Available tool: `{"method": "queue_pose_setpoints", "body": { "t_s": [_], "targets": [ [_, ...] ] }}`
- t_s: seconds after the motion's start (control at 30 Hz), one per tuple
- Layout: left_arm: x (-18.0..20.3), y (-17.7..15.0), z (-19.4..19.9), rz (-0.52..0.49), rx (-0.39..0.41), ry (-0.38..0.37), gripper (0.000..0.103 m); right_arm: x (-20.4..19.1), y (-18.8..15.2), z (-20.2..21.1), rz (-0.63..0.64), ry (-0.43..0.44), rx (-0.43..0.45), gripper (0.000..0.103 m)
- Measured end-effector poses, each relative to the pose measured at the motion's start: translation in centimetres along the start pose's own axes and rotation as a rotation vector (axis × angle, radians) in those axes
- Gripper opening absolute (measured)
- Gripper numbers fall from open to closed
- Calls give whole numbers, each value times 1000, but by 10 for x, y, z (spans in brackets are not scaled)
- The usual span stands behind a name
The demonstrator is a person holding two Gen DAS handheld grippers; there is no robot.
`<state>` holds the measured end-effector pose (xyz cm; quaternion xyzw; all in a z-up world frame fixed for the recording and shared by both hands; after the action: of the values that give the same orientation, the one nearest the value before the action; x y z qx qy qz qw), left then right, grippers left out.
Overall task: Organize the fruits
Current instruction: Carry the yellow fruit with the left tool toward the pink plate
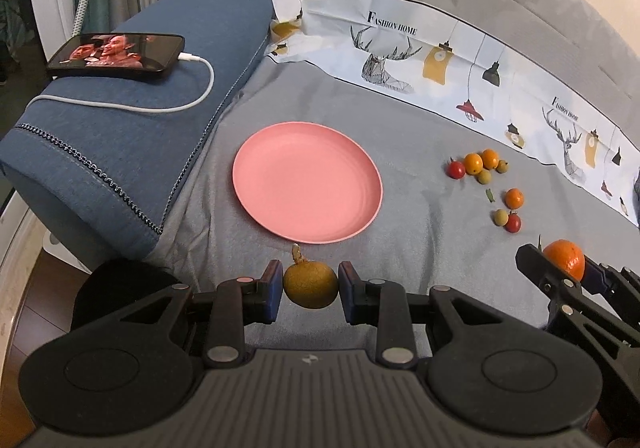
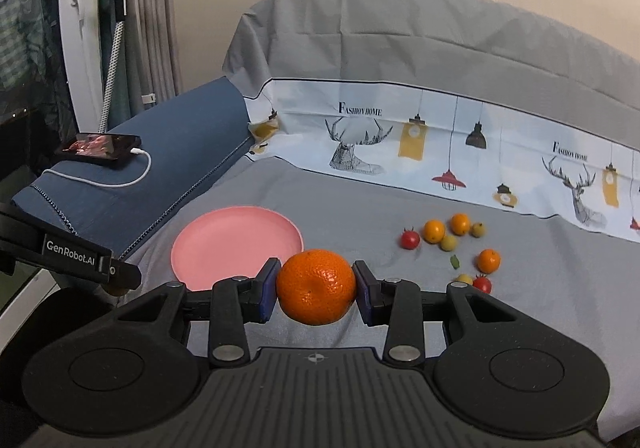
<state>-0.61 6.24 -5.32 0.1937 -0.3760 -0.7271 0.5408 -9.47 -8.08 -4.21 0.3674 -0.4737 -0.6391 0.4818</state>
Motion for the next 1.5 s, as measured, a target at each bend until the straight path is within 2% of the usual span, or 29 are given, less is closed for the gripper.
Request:
{"method": "queue_pose_setpoints", "body": {
  "t_s": [0.47,1.5],
  "targets": [
    [-2,1,6,0,19,4,33,-2,1,2,6,-3,5,40],
    [-4,0,-1,3,4,13,33,-3,-3,-5,-1,2,-11,40]
  ]
}}
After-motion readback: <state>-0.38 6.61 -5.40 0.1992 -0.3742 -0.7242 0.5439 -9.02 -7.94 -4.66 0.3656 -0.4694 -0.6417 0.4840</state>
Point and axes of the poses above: each gripper's, at about its wrist camera, not at the fingertips, and z roughly against the way its jaws point, x to its right, y to its top, the point moved 7 cm from there along -z, roughly the way its jaws point, and after that the axes turned 15 degrees about x, right-handed, at the moved point
